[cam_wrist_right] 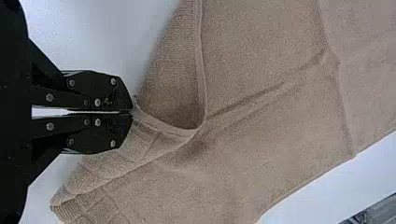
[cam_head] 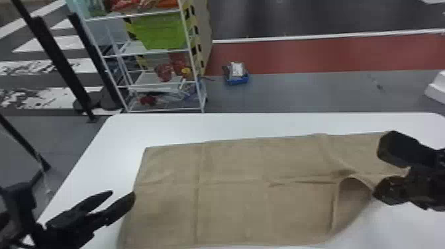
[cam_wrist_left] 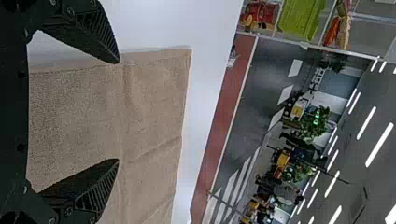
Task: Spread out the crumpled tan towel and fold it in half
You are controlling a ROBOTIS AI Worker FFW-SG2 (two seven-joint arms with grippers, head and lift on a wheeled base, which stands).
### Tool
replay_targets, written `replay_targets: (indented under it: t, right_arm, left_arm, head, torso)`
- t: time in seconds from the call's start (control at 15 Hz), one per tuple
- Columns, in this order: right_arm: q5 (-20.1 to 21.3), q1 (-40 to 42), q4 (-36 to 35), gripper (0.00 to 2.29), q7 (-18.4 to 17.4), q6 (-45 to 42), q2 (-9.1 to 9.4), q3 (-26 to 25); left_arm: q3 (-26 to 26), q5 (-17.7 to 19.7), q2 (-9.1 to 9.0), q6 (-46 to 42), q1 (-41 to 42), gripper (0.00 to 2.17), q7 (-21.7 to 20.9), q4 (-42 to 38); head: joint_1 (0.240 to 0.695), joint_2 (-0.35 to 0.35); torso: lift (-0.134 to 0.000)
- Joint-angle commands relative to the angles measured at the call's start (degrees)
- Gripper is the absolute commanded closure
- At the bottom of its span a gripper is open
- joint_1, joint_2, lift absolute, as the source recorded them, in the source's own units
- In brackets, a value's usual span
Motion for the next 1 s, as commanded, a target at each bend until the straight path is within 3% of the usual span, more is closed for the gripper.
replay_targets:
  t: [0.0,0.13,0.27,0.33,0.4,0.53,0.6,0.8,0.93]
  right_arm:
    - [-2.48,1.02,-4.27,1.1,0.28,-2.89,-1.3,-2.72]
    - [-3.63,3.57,-9.1,1.1,0.28,-3.41,-5.61,-3.6]
    - [-7.41,8.4,-15.43,1.1,0.28,-4.12,-13.43,-5.27]
    - [-7.23,13.5,-17.98,1.1,0.28,-4.29,-18.18,-5.36]
    - [-5.82,18.42,-19.83,1.1,0.28,-4.29,-21.17,-5.44]
    - [-0.81,26.24,-20.09,1.1,0.28,-6.05,-22.13,-7.29]
    - [-0.64,27.82,-19.83,1.1,0.28,-6.75,-22.04,-9.14]
    - [-4.77,29.4,-20.44,1.1,0.28,-6.58,-22.04,-16.61]
    - [-5.21,31.95,-21.76,1.1,0.28,-6.75,-22.13,-19.51]
  left_arm:
    - [0.08,0.0,-0.5,0.0,-0.08,0.15,0.0,-0.03]
    - [-0.01,0.0,-0.5,0.0,0.01,0.15,0.0,-0.11]
    - [-0.27,-0.09,-0.5,0.0,-0.08,0.15,0.09,-0.11]
    - [-0.45,-0.09,-0.5,0.0,-0.17,0.15,0.09,-0.11]
    - [-0.62,-0.18,-0.5,0.0,-0.34,0.15,0.09,-0.03]
    - [-1.41,-0.35,-0.5,-0.17,-1.05,0.15,0.18,0.76]
    - [-2.12,-0.79,-0.5,0.0,-1.13,0.15,0.18,0.76]
    - [-2.82,-1.14,-0.5,0.0,-1.22,0.15,0.18,0.5]
    - [-2.73,-1.14,-0.5,0.0,-1.22,0.15,0.18,0.59]
  head:
    - [0.695,0.16]
    - [0.695,0.161]
    - [0.695,0.157]
    - [0.695,0.151]
    - [0.695,0.145]
    - [0.695,0.116]
    - [0.695,0.102]
    - [0.695,0.035]
    - [0.695,0.006]
  torso:
    - [-0.124]
    - [-0.124]
    - [-0.124]
    - [-0.124]
    - [-0.124]
    - [-0.124]
    - [-0.124]
    - [-0.124]
    - [-0.124]
